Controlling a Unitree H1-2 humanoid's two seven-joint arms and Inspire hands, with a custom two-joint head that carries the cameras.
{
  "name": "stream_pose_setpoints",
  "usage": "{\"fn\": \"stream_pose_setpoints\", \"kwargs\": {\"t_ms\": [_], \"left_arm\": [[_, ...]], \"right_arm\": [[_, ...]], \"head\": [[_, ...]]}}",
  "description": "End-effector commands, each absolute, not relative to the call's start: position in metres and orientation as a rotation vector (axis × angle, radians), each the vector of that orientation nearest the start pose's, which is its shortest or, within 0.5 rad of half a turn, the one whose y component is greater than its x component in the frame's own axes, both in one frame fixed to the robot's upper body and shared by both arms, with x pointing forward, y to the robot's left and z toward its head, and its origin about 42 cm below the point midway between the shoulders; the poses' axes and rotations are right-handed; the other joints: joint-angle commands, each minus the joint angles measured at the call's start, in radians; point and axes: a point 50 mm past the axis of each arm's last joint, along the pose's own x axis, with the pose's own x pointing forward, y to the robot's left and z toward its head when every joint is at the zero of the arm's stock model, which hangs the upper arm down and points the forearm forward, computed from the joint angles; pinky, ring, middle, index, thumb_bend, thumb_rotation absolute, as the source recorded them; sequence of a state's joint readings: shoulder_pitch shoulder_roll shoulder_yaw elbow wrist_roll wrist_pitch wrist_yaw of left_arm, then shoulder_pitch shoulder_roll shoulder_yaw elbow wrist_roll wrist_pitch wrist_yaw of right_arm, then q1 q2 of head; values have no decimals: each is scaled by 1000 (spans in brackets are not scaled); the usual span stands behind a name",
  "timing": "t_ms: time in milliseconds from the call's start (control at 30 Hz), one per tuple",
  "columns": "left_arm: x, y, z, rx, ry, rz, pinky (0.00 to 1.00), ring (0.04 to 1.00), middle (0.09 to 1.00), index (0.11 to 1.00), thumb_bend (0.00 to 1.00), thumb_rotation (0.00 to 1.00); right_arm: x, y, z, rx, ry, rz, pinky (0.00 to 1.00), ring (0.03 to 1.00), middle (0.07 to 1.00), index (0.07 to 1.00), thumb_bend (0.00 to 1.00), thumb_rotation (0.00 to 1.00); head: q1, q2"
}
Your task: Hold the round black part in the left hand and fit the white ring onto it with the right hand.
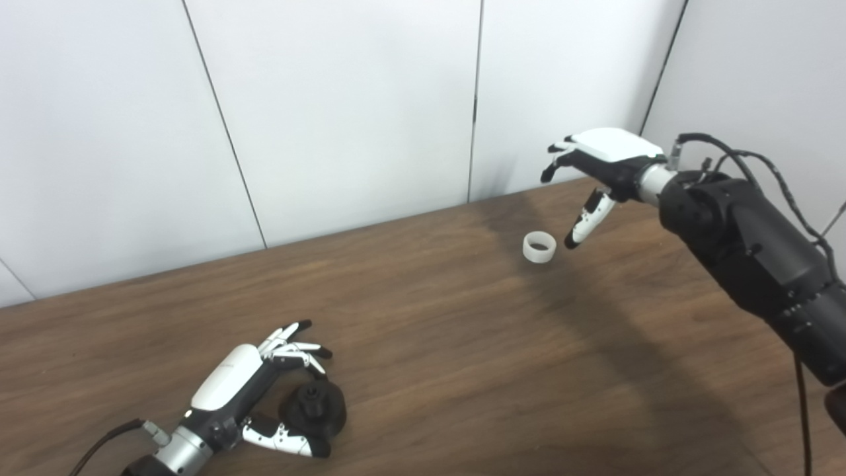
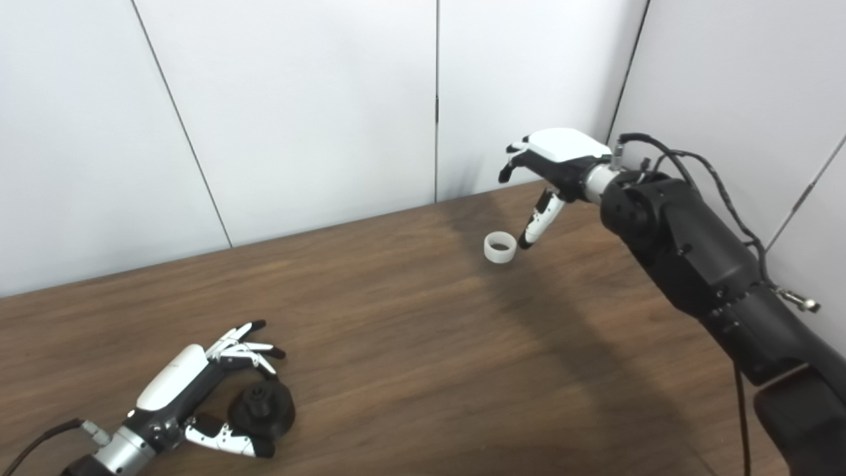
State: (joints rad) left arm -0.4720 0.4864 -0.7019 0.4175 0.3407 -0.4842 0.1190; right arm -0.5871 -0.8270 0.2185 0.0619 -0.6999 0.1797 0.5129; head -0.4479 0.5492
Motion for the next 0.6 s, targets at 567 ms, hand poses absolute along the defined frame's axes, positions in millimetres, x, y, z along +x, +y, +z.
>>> {"fn": "stream_pose_setpoints", "kwargs": {"t_ms": [567], "left_arm": [[375,225,116,911,-442,-718,1000,987,775,482,524,62]], "right_arm": [[453,-384,360,-1696,55,182,1000,1000,960,708,1000,206]], "head": [[9,-8]]}}
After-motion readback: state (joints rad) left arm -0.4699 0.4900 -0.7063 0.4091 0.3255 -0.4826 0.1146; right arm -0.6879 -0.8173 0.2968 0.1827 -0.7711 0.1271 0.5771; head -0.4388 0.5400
